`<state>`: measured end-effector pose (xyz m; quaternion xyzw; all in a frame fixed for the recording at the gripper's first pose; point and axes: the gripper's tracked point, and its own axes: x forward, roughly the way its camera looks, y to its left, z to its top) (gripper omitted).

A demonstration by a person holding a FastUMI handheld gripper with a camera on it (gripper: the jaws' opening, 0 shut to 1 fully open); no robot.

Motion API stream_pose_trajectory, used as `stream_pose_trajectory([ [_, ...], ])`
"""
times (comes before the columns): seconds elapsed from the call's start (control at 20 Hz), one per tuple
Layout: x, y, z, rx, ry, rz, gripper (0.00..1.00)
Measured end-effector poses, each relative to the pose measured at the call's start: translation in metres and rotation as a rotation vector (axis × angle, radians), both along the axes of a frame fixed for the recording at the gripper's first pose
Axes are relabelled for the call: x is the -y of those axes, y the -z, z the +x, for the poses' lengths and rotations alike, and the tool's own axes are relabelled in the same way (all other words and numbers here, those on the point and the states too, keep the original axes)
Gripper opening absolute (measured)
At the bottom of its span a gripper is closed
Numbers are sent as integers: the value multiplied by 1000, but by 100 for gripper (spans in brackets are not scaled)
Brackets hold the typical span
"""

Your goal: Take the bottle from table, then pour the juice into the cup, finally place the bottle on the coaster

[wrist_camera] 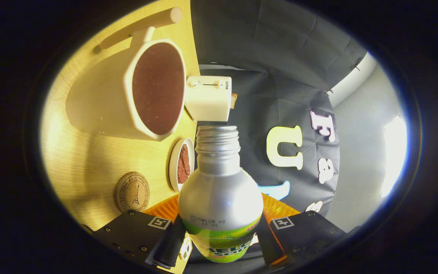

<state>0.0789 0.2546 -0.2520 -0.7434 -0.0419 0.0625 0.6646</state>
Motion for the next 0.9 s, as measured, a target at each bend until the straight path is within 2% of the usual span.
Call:
stream_pose_trajectory([
  [0.9, -6, -7, -4, 23, -47, -146, 81],
])
